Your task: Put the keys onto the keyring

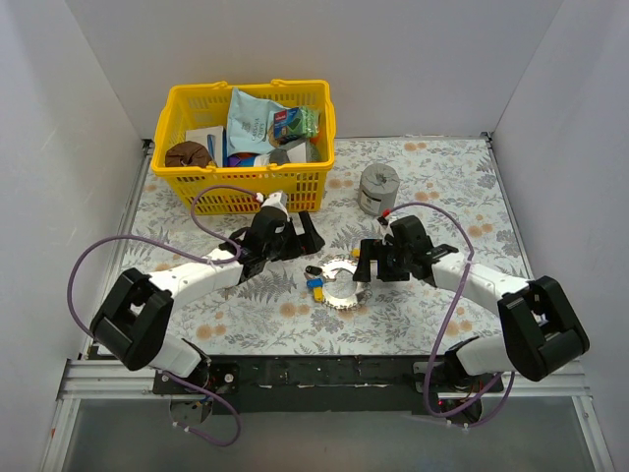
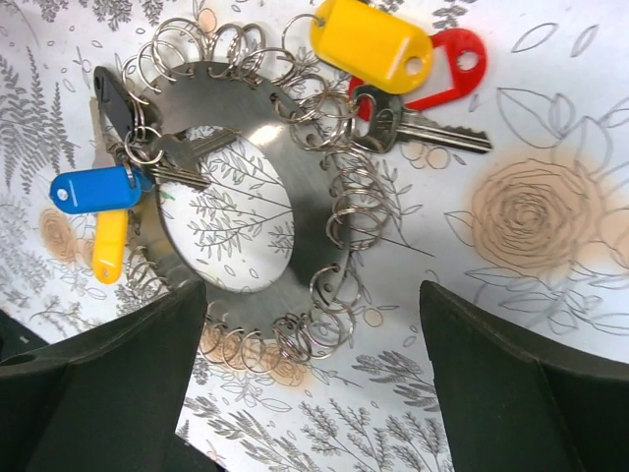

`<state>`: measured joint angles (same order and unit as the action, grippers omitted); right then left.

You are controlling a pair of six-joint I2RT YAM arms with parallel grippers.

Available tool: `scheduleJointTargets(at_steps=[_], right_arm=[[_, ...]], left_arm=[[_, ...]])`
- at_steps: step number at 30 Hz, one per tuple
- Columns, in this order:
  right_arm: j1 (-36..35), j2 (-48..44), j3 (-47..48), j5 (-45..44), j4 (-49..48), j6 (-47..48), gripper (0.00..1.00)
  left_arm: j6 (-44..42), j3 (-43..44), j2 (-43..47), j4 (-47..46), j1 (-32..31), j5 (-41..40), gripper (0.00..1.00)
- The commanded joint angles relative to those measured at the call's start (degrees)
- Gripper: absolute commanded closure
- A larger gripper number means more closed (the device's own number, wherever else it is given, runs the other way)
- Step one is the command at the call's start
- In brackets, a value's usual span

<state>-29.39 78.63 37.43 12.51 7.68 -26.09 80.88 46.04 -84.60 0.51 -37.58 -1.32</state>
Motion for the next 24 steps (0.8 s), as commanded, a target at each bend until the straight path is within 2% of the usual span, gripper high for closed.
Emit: scheduleJointTargets(at_steps=[1,3,8,24], right_arm=[[-0.1,-3.0,2.1,-4.6,3.8,4.0,0.03],[-0.1,-3.5,1.8,-4.6,3.6,4.9,0.03],[-0.2,-4.7,2.6,-6.3,5.5,6.9,0.03],[-3.7,-1.4,4.5,-3.6,5.9,6.2,0.31]], left_arm=[[-3.5,-2.1,4.0,-3.5,0.0,0.0,0.02],[-4.0,-2.2,3.0,-4.7,-0.1,3.7,0.02],[-3.4,-1.8,1.5,-5.9,-0.6,6.0,0.02],[-6.2,-0.7,0.0,-9.9,-2.4,11.8,0.02]])
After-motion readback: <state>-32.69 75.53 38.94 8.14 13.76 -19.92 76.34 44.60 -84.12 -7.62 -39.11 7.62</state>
